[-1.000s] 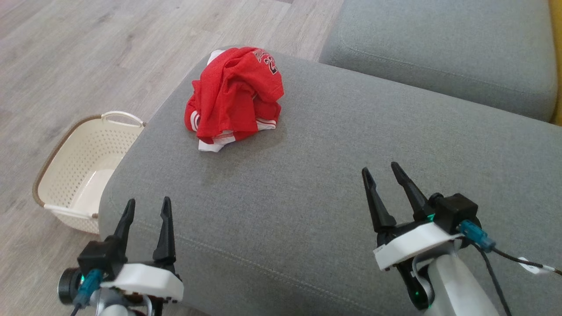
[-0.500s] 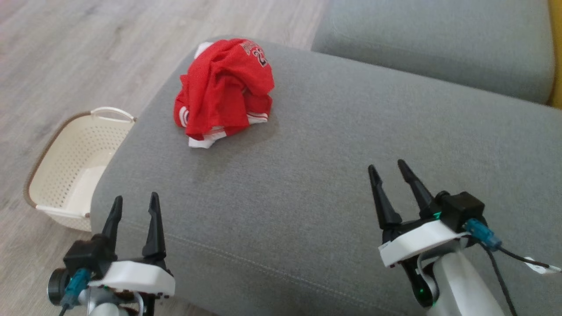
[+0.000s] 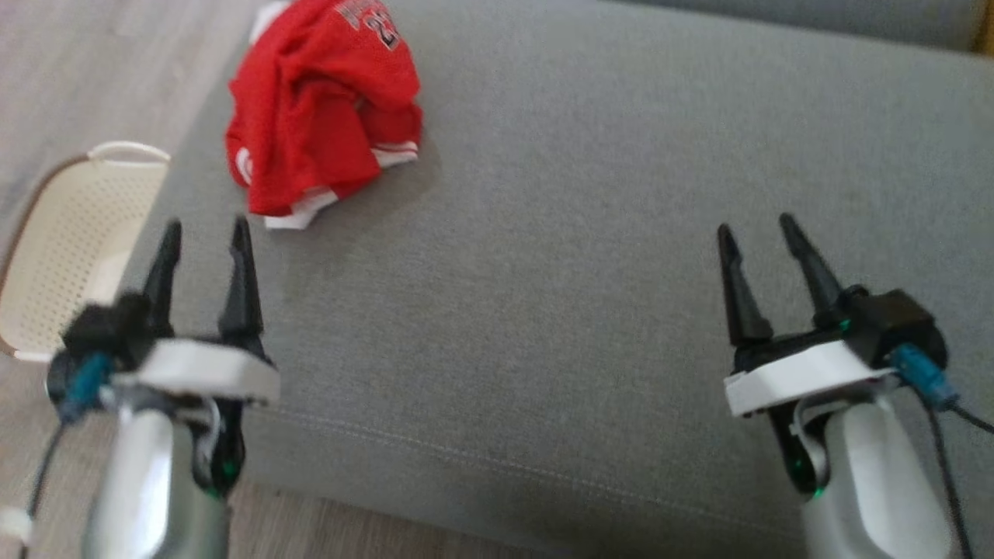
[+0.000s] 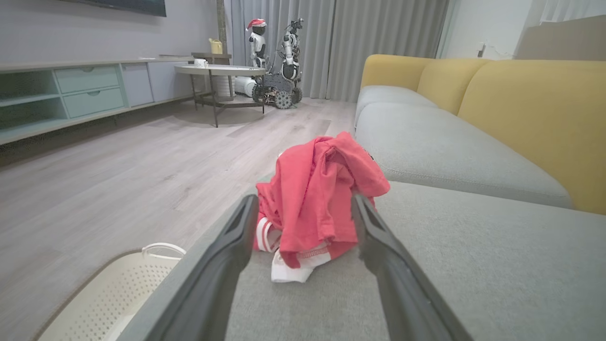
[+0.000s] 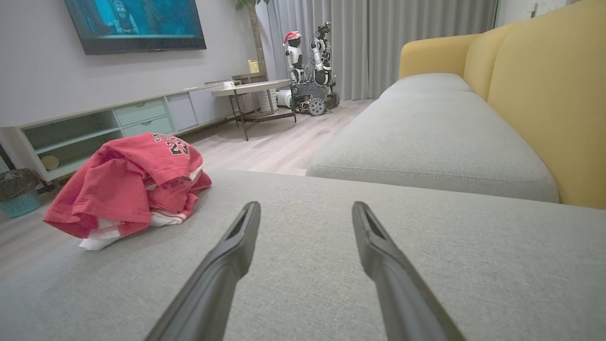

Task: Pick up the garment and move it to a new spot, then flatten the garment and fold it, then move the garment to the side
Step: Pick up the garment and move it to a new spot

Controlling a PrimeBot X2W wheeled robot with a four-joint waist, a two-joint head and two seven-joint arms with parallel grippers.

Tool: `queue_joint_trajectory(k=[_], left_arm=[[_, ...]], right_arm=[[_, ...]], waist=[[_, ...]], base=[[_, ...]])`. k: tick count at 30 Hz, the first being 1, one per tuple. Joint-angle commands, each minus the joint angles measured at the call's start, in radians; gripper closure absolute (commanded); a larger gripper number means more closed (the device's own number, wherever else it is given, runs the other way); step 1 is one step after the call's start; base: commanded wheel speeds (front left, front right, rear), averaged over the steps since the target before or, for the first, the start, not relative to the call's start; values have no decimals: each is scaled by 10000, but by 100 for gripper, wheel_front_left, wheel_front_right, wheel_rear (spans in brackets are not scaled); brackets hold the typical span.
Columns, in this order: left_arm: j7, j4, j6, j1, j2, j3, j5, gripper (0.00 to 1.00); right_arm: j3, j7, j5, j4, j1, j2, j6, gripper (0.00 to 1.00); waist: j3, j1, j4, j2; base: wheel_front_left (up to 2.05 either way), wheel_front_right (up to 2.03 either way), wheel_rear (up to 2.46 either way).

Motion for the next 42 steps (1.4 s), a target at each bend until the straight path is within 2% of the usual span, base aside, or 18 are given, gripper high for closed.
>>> queue_joint_trajectory(k=[1,7,8,13,19,27,28,29,30,31,36,42], left_arm=[[-120,56,-73,-777,319,457,-156,0],[467,1833,-177,-2952,946,677,-458,0],[686,2365,-196,-3631,1234,688,-434,0],[948,3410,-280,-5008,1705,605,-466,0],[791,4630,-345,-6021,2127,264,-248,0],[520,5878,-356,-6725,2364,41,-135,0],[486,6032,-370,-6789,2387,-24,-118,4],[437,6158,-384,-6851,2405,-82,-109,58],[356,6243,-391,-6908,2427,-117,-103,95],[249,6280,-393,-6962,2459,-125,-100,100],[-77,5949,-294,-6962,2451,-79,-104,100],[-116,4123,-183,-6449,2478,369,-253,100]], right_arm=[[105,90,-166,-575,-414,-70,65,0],[-42,496,-369,-1503,-530,-248,65,0],[-36,599,-420,-1733,-546,-267,65,0],[-59,762,-520,-2119,-587,-312,65,0],[-8,782,-616,-2186,-579,-315,65,0],[-22,761,-585,-2216,-636,-299,65,0],[-27,752,-589,-2211,-630,-304,65,0],[-30,745,-594,-2205,-621,-305,65,0],[-29,740,-600,-2199,-611,-303,65,0],[-28,735,-604,-2185,-606,-299,65,0],[26,676,-592,-1952,-586,-254,65,0],[32,501,-465,-1500,-574,-161,65,0]], waist=[[675,0,-358,0],[1639,0,-704,0],[1886,0,-821,0],[2368,0,-1078,0],[2519,0,-1354,0],[2639,0,-1537,0],[2653,0,-1543,0],[2661,0,-1545,0],[2668,0,-1544,0],[2670,0,-1540,0],[2450,0,-1493,0],[1847,0,-1442,0]], base=[[0,0,0],[0,0,0],[0,0,0],[0,0,0],[0,0,0],[0,0,0],[0,0,0],[0,0,0],[0,0,0],[0,0,0],[0,0,0],[0,0,0]])
